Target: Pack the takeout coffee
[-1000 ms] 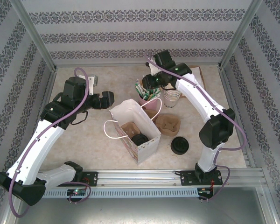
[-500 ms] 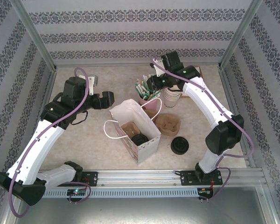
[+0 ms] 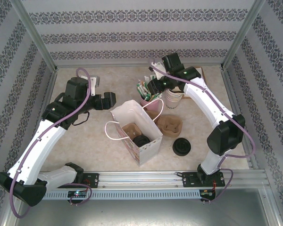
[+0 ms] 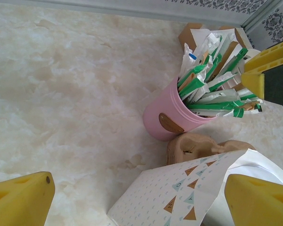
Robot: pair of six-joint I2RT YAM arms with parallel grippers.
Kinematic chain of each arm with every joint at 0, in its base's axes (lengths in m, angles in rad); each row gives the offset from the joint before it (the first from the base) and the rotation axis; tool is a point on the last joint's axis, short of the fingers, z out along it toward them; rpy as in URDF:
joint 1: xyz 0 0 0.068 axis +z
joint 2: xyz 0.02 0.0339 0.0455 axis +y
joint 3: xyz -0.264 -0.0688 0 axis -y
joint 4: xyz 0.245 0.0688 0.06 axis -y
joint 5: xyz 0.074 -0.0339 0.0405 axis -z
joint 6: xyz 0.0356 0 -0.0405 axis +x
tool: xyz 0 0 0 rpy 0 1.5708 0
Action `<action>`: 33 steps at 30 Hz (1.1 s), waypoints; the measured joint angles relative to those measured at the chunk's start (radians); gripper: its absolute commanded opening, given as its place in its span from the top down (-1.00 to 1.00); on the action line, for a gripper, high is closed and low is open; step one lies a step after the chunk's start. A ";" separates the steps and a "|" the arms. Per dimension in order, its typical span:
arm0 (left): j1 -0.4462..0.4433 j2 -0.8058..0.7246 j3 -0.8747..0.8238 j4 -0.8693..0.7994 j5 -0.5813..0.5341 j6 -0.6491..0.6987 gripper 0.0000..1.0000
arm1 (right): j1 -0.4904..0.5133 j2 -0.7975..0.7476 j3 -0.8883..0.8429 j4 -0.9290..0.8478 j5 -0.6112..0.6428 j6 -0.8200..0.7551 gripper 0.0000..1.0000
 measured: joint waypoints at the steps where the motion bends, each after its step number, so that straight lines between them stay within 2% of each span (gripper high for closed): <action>1: 0.000 0.000 0.000 0.000 0.000 0.000 -0.87 | 0.000 0.002 0.000 -0.002 0.000 -0.003 0.20; 11: 0.000 0.003 0.000 0.000 0.000 0.000 -0.87 | 0.018 0.035 0.000 -0.009 -0.005 -0.028 0.13; 19: 0.000 0.006 0.000 0.000 0.000 0.000 -0.87 | 0.018 0.085 0.020 -0.007 0.013 -0.028 0.23; 24: 0.000 0.006 0.000 0.000 0.000 0.000 -0.87 | 0.018 0.092 0.032 0.002 0.027 -0.026 0.38; 28: 0.000 0.006 0.000 0.000 0.000 0.000 -0.87 | 0.018 0.092 0.045 0.008 0.041 -0.026 0.74; 33: 0.000 0.006 0.000 0.000 0.000 0.000 -0.87 | 0.018 0.090 0.048 0.016 0.063 -0.026 0.97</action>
